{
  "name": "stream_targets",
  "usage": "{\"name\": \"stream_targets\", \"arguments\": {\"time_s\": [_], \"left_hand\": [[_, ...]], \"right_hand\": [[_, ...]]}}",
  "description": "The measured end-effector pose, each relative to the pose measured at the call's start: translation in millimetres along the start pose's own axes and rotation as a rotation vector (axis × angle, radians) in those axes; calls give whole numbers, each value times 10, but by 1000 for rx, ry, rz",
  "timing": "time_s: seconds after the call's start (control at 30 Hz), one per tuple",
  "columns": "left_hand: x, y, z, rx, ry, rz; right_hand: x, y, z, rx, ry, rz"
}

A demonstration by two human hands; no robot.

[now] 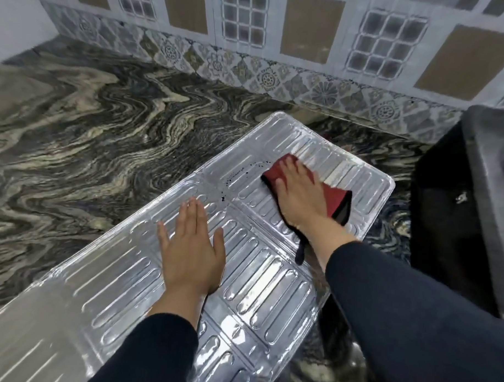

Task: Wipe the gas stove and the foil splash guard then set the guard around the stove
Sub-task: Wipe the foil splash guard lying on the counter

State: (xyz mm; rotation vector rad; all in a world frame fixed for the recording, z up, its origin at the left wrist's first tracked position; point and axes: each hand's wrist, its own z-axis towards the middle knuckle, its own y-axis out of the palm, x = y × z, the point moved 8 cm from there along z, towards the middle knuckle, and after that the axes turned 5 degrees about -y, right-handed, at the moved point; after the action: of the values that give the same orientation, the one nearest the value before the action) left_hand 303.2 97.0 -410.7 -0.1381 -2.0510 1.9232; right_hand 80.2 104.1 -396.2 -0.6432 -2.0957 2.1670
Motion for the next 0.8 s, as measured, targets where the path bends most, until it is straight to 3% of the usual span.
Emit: {"name": "stream_targets", "arguments": {"time_s": [0.13,0.27,0.47,0.7,0.8], "left_hand": [[13,-10,-17,-26,-2,11],[1,-30,-38,-2,-13,16],[-35,-4,-44,-2,-36,15],[-41,23,-24,-3,-34,14],[-31,24,-19,-10,-34,25]], "right_hand": [[-763,135,-344,-85,-217,191],[-1168,323,-212,-151,-381,92],[-916,311,611,-104,-239,6],[365,6,1179,-21,83,-35],[393,-14,1207,-11,148,-40]]}}
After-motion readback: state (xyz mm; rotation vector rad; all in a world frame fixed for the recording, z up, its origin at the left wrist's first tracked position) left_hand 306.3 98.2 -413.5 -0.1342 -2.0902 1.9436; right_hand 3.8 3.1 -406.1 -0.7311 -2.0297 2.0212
